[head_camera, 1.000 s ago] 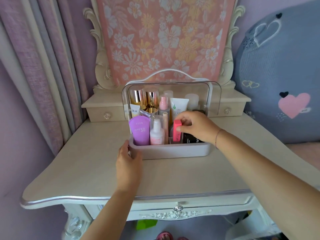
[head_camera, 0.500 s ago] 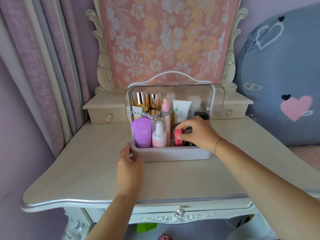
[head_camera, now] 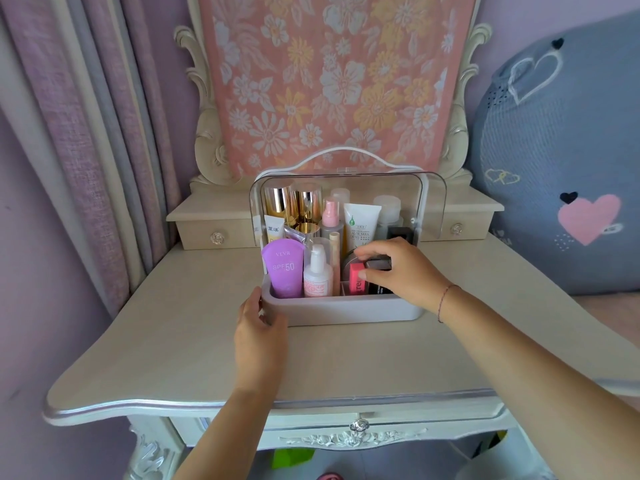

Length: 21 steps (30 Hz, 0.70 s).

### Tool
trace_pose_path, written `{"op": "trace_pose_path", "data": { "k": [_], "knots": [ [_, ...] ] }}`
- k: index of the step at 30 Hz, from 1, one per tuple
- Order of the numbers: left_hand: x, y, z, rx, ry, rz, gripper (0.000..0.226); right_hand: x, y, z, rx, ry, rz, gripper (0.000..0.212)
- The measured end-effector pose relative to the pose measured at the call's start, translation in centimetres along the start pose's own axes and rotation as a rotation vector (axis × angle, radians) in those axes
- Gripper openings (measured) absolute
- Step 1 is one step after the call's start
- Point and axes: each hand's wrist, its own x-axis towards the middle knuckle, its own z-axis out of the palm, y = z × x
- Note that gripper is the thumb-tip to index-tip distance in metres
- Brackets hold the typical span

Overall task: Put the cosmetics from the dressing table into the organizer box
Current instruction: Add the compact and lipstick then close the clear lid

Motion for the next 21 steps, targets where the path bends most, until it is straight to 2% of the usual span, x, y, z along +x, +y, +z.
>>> {"op": "trace_pose_path", "data": {
  "k": [3, 6, 8, 10, 11, 13, 16, 18, 21],
  "knots": [
    [0.0, 0.0, -0.1, -0.011, -0.05, -0.004, 0.051, -1.8, -0.5, -0.6, 0.041, 0.108, -0.081, 0.032],
    [0.1, 0.9, -0.9, -0.129, -0.052, 0.011, 0.052, -4.4, -0.9, -2.0, 0.167, 0.415, -0.14, 0.022],
    [0.7, 2.3, -1.7, -0.219, -0.016, 0.056, 0.053, -5.1, -1.1, -3.4, 0.302, 0.661, -0.098, 0.021],
    [1.6, 4.1, -2.6, -0.303, -0.009, 0.101, 0.056, -4.7, -1.3, -4.6, 0.362, 0.793, -0.01, 0.019],
    [2.1, 5.0, -3.0, -0.333, -0.022, 0.114, 0.061, -4.2, -1.5, -5.1, 0.377, 0.782, 0.044, 0.018],
    [2.8, 6.4, -3.3, -0.374, -0.078, 0.115, 0.07, -3.3, -1.7, -5.4, 0.423, 0.652, 0.131, 0.035],
    [3.0, 7.4, -3.3, -0.425, -0.207, 0.106, 0.076, -3.0, -2.0, -4.8, 0.459, 0.452, 0.135, 0.054],
    [2.7, 7.6, -3.4, -0.416, -0.273, 0.124, 0.072, -3.3, -1.8, -4.4, 0.465, 0.394, 0.085, 0.05],
    [2.0, 7.5, -3.7, -0.433, -0.296, 0.124, 0.049, -4.5, -1.3, -4.0, 0.495, 0.353, 0.059, 0.033]
  ]
}}
